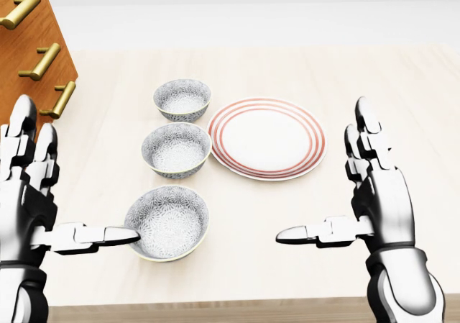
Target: Put the bowl in the middle on the plate.
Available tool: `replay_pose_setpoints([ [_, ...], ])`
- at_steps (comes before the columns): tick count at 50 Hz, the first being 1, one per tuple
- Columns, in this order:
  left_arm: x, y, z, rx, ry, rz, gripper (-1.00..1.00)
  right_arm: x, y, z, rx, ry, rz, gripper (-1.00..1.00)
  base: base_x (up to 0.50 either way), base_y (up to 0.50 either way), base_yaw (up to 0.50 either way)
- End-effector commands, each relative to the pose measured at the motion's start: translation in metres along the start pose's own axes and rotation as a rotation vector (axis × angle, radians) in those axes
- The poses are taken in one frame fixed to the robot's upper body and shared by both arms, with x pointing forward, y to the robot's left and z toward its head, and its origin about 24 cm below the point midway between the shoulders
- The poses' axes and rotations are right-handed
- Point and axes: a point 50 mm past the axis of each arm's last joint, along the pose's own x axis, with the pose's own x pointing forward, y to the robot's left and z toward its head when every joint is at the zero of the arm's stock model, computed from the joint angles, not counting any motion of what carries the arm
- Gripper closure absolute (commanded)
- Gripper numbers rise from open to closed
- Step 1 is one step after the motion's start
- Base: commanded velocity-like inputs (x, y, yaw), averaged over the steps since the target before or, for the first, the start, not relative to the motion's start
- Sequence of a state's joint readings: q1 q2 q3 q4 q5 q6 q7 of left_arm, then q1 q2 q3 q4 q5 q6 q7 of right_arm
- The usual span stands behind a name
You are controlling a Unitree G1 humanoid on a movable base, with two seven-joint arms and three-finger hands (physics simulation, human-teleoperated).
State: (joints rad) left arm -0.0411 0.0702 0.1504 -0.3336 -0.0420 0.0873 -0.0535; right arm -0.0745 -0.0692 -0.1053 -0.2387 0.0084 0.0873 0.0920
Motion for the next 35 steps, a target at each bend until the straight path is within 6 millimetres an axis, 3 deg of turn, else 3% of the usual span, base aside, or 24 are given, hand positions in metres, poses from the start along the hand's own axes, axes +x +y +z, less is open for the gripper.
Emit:
replay_pose_setpoints([
  [1, 0.002, 0.014, 0.034, 0.039, -0.146, 0.044, -1.0, 0.006, -0.009, 0.03, -0.039, -0.125, -0.013, -1.0, 0.0, 0.0, 0.0],
  [6, 0.003, 0.018, 0.049, 0.049, -0.211, 0.054, -1.0, 0.007, -0.01, 0.032, -0.038, -0.135, -0.013, -1.0, 0.0, 0.0, 0.0],
  [13, 0.004, 0.021, 0.054, 0.047, -0.234, 0.061, -1.0, 0.007, -0.011, 0.034, -0.046, -0.143, -0.016, -1.0, 0.17, 0.0, 0.0],
  [35, 0.004, 0.02, 0.058, 0.049, -0.253, 0.053, -1.0, 0.007, -0.009, 0.043, -0.038, -0.185, -0.027, -1.0, 0.47, 0.22, 0.0],
])
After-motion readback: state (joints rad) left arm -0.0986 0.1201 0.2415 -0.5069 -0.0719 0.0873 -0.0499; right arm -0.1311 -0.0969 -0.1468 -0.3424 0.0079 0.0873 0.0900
